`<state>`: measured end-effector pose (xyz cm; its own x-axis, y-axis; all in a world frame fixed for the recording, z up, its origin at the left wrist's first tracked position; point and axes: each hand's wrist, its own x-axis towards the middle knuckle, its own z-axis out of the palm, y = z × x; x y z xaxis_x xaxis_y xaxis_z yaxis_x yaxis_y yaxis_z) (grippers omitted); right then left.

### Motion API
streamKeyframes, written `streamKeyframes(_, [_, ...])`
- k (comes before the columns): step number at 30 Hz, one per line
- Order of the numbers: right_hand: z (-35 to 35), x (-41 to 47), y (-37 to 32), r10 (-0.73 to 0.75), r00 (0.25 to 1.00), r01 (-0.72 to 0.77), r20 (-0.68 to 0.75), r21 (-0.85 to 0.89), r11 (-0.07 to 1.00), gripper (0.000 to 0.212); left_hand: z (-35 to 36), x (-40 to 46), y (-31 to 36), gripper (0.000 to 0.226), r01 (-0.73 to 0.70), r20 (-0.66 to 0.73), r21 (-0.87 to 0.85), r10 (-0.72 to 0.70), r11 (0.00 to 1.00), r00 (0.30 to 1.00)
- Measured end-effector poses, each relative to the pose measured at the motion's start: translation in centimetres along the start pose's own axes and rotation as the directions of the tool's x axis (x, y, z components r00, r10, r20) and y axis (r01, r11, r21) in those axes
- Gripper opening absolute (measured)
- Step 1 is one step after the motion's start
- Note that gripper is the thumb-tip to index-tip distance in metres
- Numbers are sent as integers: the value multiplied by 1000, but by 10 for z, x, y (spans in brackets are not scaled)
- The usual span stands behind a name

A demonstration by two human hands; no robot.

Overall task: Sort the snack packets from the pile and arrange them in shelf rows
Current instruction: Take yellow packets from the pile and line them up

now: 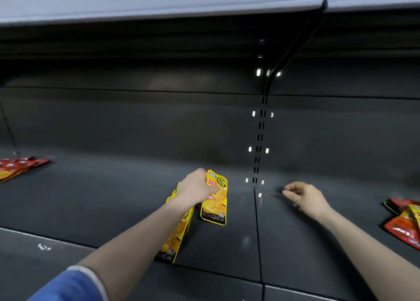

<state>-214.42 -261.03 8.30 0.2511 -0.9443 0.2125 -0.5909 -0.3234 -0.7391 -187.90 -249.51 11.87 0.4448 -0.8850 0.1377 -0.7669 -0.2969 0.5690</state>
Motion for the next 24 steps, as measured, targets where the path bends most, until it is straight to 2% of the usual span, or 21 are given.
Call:
streamKeyframes(3, [-1,0,8,-1,1000,1,9,16,1000,6,6,-6,-1,40,-1,-48,191,10,982,999])
streamKeyframes(8, [3,3,11,-15,1000,15,19,8,1000,7,9,-7,-8,53,-12,-96,469,65,883,993])
streamKeyframes(12, [5,4,13,-17,1000,17,12,7,1000,6,11,-4,-12,57,-20,-78,518,70,855,995])
streamKeyframes(24, [9,1,11,-44,999,42,-27,-68,997,6,17,4,-14,59,-37,-1,528,44,849,999])
